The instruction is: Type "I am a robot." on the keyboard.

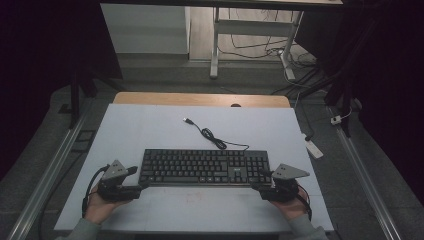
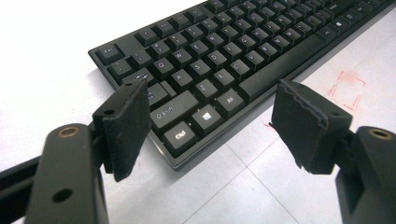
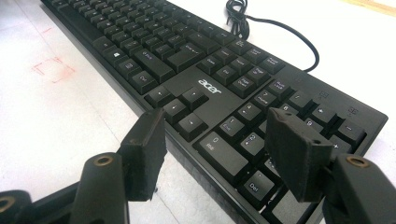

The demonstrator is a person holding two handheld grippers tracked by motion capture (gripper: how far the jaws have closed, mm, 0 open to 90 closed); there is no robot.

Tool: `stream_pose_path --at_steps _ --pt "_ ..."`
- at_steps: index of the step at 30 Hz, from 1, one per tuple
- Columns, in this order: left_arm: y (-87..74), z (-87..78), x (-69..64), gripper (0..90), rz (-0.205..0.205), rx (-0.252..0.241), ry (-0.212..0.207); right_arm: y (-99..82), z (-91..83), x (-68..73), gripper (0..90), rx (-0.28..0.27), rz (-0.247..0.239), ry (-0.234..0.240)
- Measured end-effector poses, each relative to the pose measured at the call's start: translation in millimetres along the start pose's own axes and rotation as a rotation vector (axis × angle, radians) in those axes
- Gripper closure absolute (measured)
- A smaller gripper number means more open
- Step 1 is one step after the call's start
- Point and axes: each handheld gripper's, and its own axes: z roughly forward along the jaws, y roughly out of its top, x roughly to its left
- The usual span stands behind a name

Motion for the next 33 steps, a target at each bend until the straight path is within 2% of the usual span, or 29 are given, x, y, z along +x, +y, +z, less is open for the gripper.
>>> stream_pose_path --at_steps 17,21,33 --pt "1.1 -0.3 0.1 28.0 -0.001 -0.006 0.006 1.3 0.9 0.8 39.9 -0.001 0.006 0.007" --pt "1.6 -0.2 -0.4 28.0 -0.002 -0.010 0.008 2.9 0.8 1.5 40.4 0.004 0.006 -0.004" --pt "3.7 1.2 -0.8 28.5 -0.009 -0.021 0.008 12.0 7.7 5.0 41.4 -0.012 0.024 0.014"
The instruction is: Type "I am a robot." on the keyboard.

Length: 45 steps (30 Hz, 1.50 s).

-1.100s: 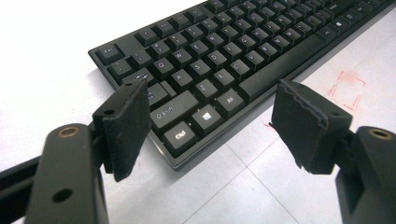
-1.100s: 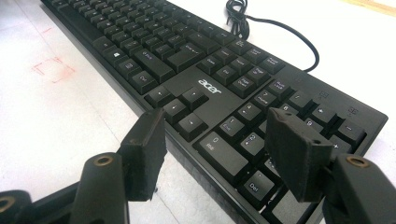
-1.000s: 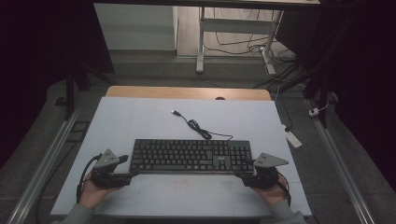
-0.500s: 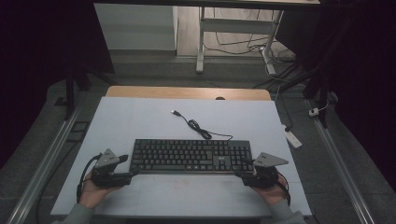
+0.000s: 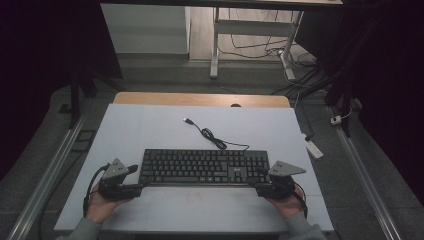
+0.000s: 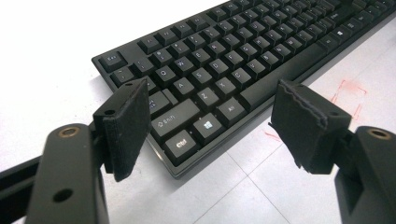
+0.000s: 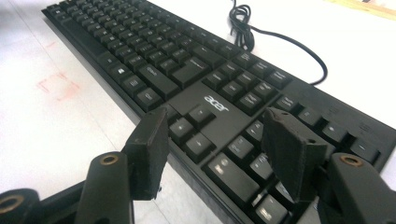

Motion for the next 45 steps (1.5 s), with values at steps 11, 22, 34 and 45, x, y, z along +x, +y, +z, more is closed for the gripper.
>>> stream_pose_path --at_steps 11,22,34,45 --pt "1.3 2.1 1.5 32.7 -0.019 -0.009 -0.012 19.5 20.0 12.6 43.2 -0.019 0.011 0.047" --pt "3.3 4.3 2.7 40.4 -0.038 -0.002 -0.018 31.8 34.6 24.5 51.4 -0.026 -0.019 0.093" --pt "5.3 5.1 3.9 62.0 -0.042 -0.006 -0.008 45.2 51.5 38.9 82.2 -0.010 -0.072 0.128" --pt "7.9 9.8 3.5 88.1 -0.026 0.008 0.009 60.7 74.4 50.3 89.6 -0.003 -0.100 0.154"
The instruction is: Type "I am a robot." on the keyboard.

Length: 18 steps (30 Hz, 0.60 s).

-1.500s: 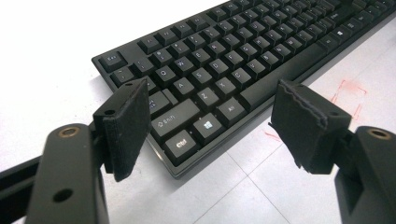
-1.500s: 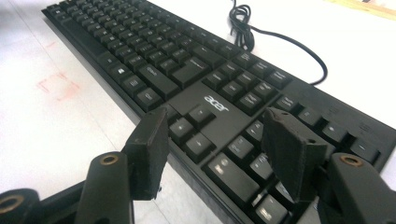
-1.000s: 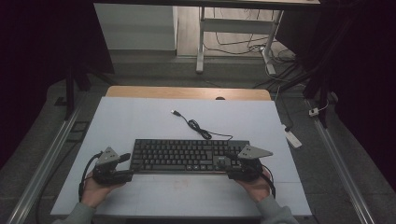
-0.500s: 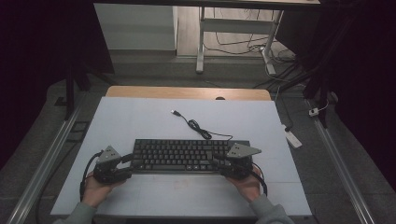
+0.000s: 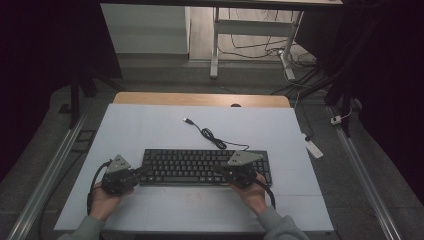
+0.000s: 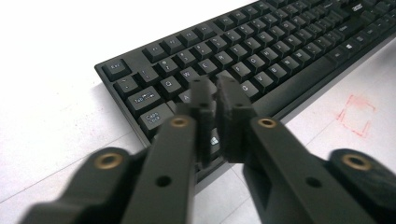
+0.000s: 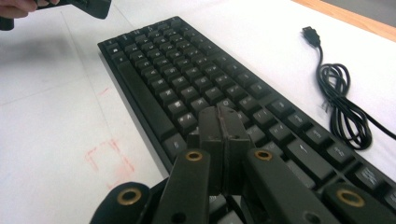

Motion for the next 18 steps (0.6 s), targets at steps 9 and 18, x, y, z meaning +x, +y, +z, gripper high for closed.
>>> stream_pose_path --at_steps 9,18 --pt "1.0 16.3 3.2 88.7 0.010 0.067 0.041 11.0 23.8 -1.4 89.5 0.038 0.012 0.007" --pt "-0.6 26.8 7.6 88.7 0.017 0.109 0.070 20.9 47.9 -2.7 89.5 0.075 0.014 0.011"
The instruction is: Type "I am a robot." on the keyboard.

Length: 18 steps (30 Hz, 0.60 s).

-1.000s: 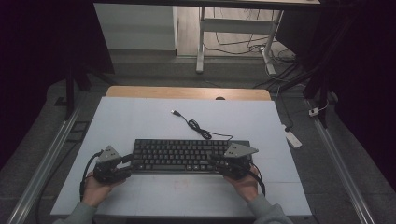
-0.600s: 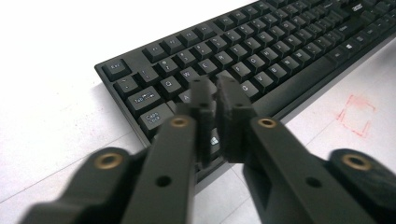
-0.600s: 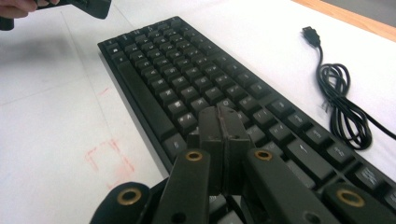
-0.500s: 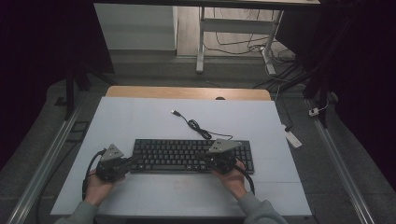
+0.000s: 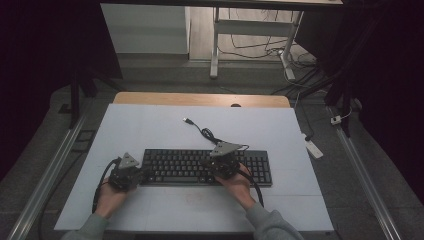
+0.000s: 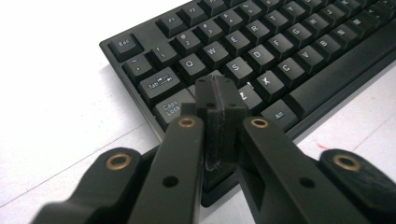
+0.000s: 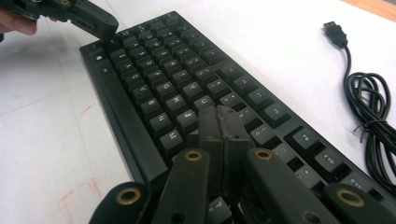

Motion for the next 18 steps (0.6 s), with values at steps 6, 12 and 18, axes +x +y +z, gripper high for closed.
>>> stream_pose_path --at_steps 6,12,18 --pt "-0.9 0.7 1.5 88.7 -0.005 0.003 0.001 2.1 10.6 -2.7 89.4 0.023 0.004 -0.002" --pt "-1.6 2.5 1.1 88.6 -0.001 0.010 0.000 3.5 18.2 -5.7 89.4 0.031 0.013 -0.006" --pt "-2.2 2.8 1.1 88.6 -0.001 0.014 -0.005 4.6 25.5 -7.7 89.4 0.045 0.018 -0.014"
